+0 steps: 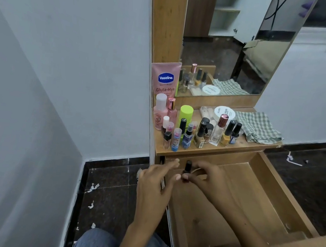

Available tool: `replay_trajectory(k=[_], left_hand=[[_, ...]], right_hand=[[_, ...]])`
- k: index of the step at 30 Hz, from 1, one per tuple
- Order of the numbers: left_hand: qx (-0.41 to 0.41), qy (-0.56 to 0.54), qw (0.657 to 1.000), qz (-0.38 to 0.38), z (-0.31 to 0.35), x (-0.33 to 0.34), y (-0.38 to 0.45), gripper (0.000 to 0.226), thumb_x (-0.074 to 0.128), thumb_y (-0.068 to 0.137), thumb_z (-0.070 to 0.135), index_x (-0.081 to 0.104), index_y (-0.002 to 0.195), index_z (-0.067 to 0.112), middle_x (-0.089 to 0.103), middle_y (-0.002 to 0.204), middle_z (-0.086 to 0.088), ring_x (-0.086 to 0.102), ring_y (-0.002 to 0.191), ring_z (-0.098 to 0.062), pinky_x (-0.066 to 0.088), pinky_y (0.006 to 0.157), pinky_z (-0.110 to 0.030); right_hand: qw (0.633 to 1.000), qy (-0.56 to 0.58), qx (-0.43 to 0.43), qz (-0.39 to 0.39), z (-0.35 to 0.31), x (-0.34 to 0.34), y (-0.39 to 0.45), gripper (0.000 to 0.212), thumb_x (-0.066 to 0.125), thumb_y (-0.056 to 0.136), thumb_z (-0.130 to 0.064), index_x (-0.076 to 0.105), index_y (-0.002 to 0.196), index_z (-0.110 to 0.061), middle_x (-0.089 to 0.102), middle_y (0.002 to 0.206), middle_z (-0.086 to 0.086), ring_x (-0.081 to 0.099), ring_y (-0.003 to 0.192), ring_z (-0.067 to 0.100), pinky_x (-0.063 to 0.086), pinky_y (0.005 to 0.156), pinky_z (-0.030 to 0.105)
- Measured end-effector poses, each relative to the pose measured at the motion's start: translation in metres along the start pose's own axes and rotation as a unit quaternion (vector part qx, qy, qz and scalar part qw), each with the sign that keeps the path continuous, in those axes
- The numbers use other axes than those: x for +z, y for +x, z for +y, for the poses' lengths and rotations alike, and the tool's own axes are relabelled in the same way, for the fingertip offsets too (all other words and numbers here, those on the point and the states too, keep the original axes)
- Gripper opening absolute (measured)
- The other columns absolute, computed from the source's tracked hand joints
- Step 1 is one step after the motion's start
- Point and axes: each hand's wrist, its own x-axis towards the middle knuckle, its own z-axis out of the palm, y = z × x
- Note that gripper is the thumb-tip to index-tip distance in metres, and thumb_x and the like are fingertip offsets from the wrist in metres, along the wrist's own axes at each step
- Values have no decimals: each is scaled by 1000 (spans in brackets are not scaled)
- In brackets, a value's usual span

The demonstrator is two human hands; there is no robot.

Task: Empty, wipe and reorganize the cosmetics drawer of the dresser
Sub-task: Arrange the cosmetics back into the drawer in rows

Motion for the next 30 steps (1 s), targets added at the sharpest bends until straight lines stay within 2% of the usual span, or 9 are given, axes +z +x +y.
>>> replay_trajectory(k=[3, 7, 14, 17, 19, 21, 25, 29, 30], left_hand=[[-25, -10, 999, 29, -5, -5, -1, 37, 55, 89, 43, 63, 121, 27, 66, 109, 19, 57, 103, -1, 49, 87, -42], [-33, 23, 998, 43, -8, -12, -4, 37, 49, 90, 47, 63, 118, 29, 63, 110, 19, 53, 105, 0, 48, 86, -45], [-30, 44, 997, 53, -14, -16, -1, 29, 50, 91, 40, 62, 117, 32, 61, 111, 21, 52, 106, 0, 49, 87, -44], [-7, 76, 996, 54, -10, -15, 1, 28, 53, 92, 34, 63, 117, 28, 63, 113, 16, 50, 107, 1, 46, 88, -35], [21, 105, 993, 45, -7, -13, 1, 28, 54, 93, 30, 63, 118, 24, 63, 114, 13, 47, 107, 3, 41, 87, -27], [50, 126, 990, 22, -5, -10, 0, 29, 53, 93, 30, 64, 119, 21, 63, 118, 11, 49, 109, 1, 36, 90, -22], [74, 176, 979, -76, -11, -1, -1, 37, 42, 95, 35, 63, 122, 21, 60, 128, 7, 49, 121, -5, 26, 96, -18], [65, 253, 950, -172, -24, 2, 1, 43, 32, 94, 37, 63, 121, 26, 59, 131, 5, 47, 129, -12, 41, 102, -44], [63, 281, 935, -207, -22, 1, 3, 44, 31, 94, 37, 60, 125, 25, 56, 134, 5, 43, 132, -12, 38, 104, -48]], right_hand=[[992, -80, 88, -27, 17, 7, 19, 13, 78, 75, -20, 70, 84, -18, 67, 83, -5, 61, 77, 7, 41, 64, 17], [980, -98, 146, -91, 32, 32, 29, 17, 78, 75, -20, 70, 90, -16, 70, 94, 5, 64, 90, 18, 49, 75, 27], [979, -112, 134, -103, 33, 47, 31, 22, 74, 77, -22, 70, 98, -21, 70, 99, 3, 65, 95, 19, 52, 87, 33], [976, -157, 118, -97, 30, 41, 26, 31, 74, 78, -22, 68, 108, -19, 69, 106, 0, 64, 98, 14, 51, 84, 27], [975, -193, 87, -66, 22, 28, 19, 29, 73, 80, -18, 68, 109, -18, 69, 107, -1, 63, 96, 10, 46, 76, 19], [980, -196, 42, 9, 6, 11, 12, 17, 71, 82, -18, 71, 98, -20, 71, 96, -6, 63, 85, 6, 43, 67, 16], [978, -119, -55, 163, -19, -7, 10, 12, 73, 82, -22, 70, 93, -21, 69, 84, -9, 64, 73, 4, 55, 63, 27], [964, -133, -103, 204, -24, -7, 17, 20, 71, 84, -22, 69, 103, -18, 68, 94, -6, 64, 71, 8, 56, 60, 34], [963, -133, -110, 207, -25, -6, 17, 21, 70, 85, -23, 69, 104, -17, 67, 96, -6, 63, 71, 9, 56, 60, 36]])
